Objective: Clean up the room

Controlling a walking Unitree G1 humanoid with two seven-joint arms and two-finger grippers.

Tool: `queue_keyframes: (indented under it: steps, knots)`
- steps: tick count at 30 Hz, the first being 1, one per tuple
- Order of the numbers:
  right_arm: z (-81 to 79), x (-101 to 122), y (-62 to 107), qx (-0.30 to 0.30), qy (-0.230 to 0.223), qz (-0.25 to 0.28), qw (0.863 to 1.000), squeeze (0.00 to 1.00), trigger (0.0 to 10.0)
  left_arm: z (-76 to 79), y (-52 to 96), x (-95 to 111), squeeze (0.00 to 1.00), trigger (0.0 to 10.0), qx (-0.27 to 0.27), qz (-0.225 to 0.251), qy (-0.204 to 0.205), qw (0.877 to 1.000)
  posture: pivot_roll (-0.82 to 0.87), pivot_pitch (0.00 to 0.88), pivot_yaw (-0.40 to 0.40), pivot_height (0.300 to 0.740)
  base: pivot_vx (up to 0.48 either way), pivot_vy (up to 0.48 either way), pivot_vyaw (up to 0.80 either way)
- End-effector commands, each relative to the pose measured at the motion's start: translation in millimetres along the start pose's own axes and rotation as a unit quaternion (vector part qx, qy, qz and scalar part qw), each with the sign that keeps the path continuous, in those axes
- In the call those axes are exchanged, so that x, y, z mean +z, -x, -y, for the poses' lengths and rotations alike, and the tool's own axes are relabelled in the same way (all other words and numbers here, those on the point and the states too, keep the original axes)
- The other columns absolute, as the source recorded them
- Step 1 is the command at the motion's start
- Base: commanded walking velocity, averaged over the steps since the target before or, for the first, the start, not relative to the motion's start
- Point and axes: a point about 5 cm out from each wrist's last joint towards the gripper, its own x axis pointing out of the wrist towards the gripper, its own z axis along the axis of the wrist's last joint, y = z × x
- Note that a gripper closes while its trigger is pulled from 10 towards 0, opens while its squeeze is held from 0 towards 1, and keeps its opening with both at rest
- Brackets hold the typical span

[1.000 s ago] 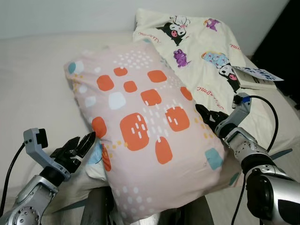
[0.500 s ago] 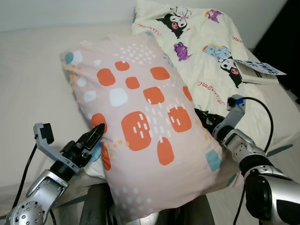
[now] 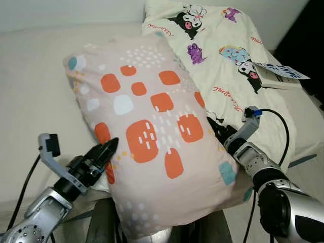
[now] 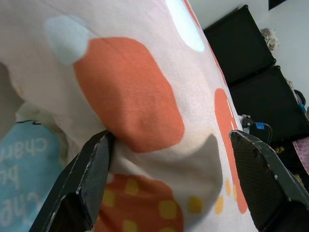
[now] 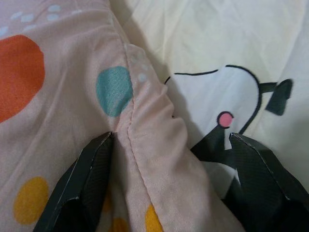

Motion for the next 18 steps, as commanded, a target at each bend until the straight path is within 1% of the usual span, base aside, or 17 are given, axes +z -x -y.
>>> queue_keyframes:
  steps: [1, 2, 4, 5, 6, 7, 9, 10, 11, 13, 14, 15, 16, 18]
  knots:
    - [-2.7, -22, -0.4, 0.017, -0.023, -0.037, 0.999, 0.00, 10.0, 1.4, 2.1, -12, 1.00, 10.0, 0.005, -0.019, 0.010, 1.000, 0.19, 0.440, -0.023, 0.581, 0.000, 0.000, 0.00]
    - [-2.7, -22, -0.4, 0.017, -0.023, -0.037, 0.999, 0.00, 10.0, 1.4, 2.1, -12, 1.00, 10.0, 0.005, -0.019, 0.010, 1.000, 0.19, 0.440, -0.023, 0.581, 0.000, 0.000, 0.00]
    - [-7.7, -26, -2.9, 0.032, -0.027, -0.043, 0.998, 0.00, 10.0, 0.7, -0.4, -22, 1.00, 10.0, 0.012, -0.032, 0.008, 0.999, 0.19, 0.443, -0.022, 0.581, 0.000, 0.000, 0.00]
    - [-7.7, -26, -2.9, 0.032, -0.027, -0.043, 0.998, 0.00, 10.0, 0.7, -0.4, -22, 1.00, 10.0, 0.012, -0.032, 0.008, 0.999, 0.19, 0.443, -0.022, 0.581, 0.000, 0.000, 0.00]
    - [-11.4, -28, -4.9, 0.041, -0.033, -0.043, 0.998, 0.00, 10.0, -2.5, -2.8, -31, 1.00, 10.0, 0.027, -0.037, 0.006, 0.999, 0.18, 0.442, -0.024, 0.581, 0.000, 0.000, 0.00]
    - [-11.4, -28, -4.9, 0.041, -0.033, -0.043, 0.998, 0.00, 10.0, -2.5, -2.8, -31, 1.00, 10.0, 0.027, -0.037, 0.006, 0.999, 0.18, 0.442, -0.024, 0.581, 0.000, 0.000, 0.00]
    - [-14.1, -30, -6.1, 0.050, -0.030, -0.049, 0.997, 0.00, 10.0, -3.6, -5.6, -38, 1.00, 10.0, 0.029, -0.040, 0.012, 0.999, 0.18, 0.442, -0.024, 0.581, 0.000, 0.000, 0.00]
    - [-16.1, -32, -7.0, 0.057, -0.029, -0.054, 0.997, 0.00, 10.0, -0.5, -11.4, -42, 1.00, 10.0, 0.019, -0.042, 0.026, 0.999, 0.17, 0.439, -0.029, 0.581, 0.000, 0.000, 0.00]
    - [-16.1, -32, -7.0, 0.057, -0.029, -0.054, 0.997, 0.00, 10.0, -0.5, -11.4, -42, 1.00, 10.0, 0.019, -0.042, 0.026, 0.999, 0.17, 0.439, -0.029, 0.581, 0.000, 0.000, 0.00]
    - [-17.1, -32, -7.5, 0.060, -0.027, -0.056, 0.996, 0.00, 10.0, 5.5, -20.2, -44, 1.00, 10.0, 0.003, -0.031, 0.047, 0.998, 0.16, 0.439, -0.033, 0.581, 0.000, 0.000, 0.00]
    - [-17.1, -32, -7.5, 0.060, -0.027, -0.056, 0.996, 0.00, 10.0, 5.5, -20.2, -44, 1.00, 10.0, 0.003, -0.031, 0.047, 0.998, 0.16, 0.439, -0.033, 0.581, 0.000, 0.000, 0.00]
    - [-17.3, -32, -7.6, 0.060, -0.029, -0.056, 0.996, 0.00, 10.0, 8.7, -24.9, -43, 1.00, 10.0, -0.004, -0.021, 0.059, 0.998, 0.16, 0.439, -0.033, 0.581, 0.000, 0.000, 0.00]
    - [-17.3, -32, -7.6, 0.060, -0.029, -0.056, 0.996, 0.00, 10.0, 8.7, -24.9, -43, 1.00, 10.0, -0.004, -0.021, 0.059, 0.998, 0.16, 0.439, -0.033, 0.581, 0.000, 0.000, 0.00]
    - [-19.2, -32, -8.5, 0.066, -0.035, -0.053, 0.996, 0.00, 10.0, 11.8, -31.7, -42, 1.00, 10.0, -0.009, -0.004, 0.072, 0.997, 0.16, 0.439, -0.033, 0.581, 0.000, 0.000, 0.00]
